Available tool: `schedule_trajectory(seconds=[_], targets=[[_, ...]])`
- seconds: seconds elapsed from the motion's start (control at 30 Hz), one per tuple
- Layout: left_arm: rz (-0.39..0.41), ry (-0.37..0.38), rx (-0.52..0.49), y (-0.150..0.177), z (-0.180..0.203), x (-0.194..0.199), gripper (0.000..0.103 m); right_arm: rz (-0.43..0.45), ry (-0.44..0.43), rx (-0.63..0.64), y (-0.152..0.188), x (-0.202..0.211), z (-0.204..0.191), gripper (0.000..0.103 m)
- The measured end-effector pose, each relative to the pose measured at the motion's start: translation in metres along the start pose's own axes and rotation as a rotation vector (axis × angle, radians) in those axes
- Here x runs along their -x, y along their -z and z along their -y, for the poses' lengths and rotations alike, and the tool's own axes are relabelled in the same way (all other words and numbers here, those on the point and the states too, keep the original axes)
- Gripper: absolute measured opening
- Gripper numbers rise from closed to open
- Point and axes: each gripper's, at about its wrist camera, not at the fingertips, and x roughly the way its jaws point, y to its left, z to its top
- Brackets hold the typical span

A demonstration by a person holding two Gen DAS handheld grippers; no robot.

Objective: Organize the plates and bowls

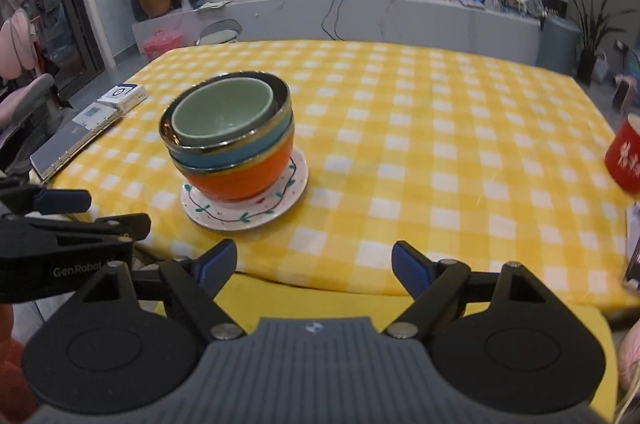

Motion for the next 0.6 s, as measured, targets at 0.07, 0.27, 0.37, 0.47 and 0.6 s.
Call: schedule_trajectory(seconds=[0.07,0.27,0.37,0.47,0.6], targets=[[-0.008,0.008,0.006,0.0012,0.0004,-0.0006,0.075,-0.011,0.006,-0.005,0.003,-0.0032,-0.0009,0.084],[-0.018,0.01,-0.003,0.001,0.0028,-0.0033,0.075,-0.007,0.018,-0.024,0.0062,-0.0026,0.0017,0.084],[-0.022,0.012,-0.001,0.0013,0.003,-0.0033,0.075,0.007,0.022,-0.033,0.0052,-0.0013,0.0029,0.084],[-0.02,0.014,-0.003,0.0018,0.0029,-0.0029,0.075,0.015,0.021,-0.032,0.0049,-0.0011,0.0019,0.084],[-0.022,0.014,-0.007,0.0016,0.0038,-0.0038,0.075,0.041,0.015,-0.035,0.004,0.0018,0.001,0.084]])
